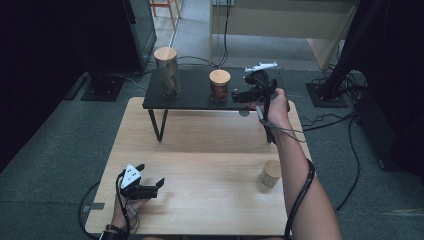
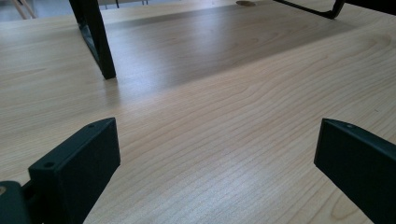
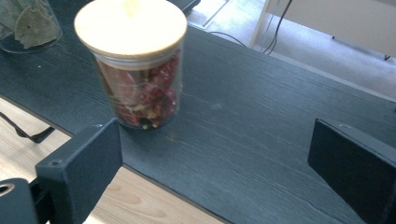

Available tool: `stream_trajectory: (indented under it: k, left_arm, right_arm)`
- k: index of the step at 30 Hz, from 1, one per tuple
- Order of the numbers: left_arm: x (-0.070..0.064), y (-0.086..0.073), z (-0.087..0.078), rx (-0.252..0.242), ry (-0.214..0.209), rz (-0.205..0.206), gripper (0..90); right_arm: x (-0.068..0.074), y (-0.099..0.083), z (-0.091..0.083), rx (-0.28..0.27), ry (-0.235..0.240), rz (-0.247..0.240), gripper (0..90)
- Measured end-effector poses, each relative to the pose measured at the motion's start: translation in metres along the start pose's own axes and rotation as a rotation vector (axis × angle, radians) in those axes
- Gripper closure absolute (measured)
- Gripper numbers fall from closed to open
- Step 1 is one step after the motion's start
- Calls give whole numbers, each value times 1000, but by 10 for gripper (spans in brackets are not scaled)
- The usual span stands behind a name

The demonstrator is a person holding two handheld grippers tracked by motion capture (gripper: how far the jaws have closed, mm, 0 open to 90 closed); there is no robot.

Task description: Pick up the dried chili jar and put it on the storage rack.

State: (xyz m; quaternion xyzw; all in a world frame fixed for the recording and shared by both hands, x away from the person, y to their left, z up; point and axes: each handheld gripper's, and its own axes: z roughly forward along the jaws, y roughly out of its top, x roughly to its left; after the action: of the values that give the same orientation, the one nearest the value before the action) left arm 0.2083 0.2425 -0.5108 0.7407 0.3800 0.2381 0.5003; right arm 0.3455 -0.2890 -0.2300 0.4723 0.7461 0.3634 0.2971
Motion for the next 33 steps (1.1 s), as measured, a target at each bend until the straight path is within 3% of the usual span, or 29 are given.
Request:
stream_trajectory:
  k: [16,33]
  left_arm:
    - [-1,0,0,4,6,-1,3]
    - [-2,1,0,8,13,-1,3]
  right_arm:
    - [-15,-19,-16,5,-27,11,30]
    - [-19,-43,-34,-4,-34,-1,30]
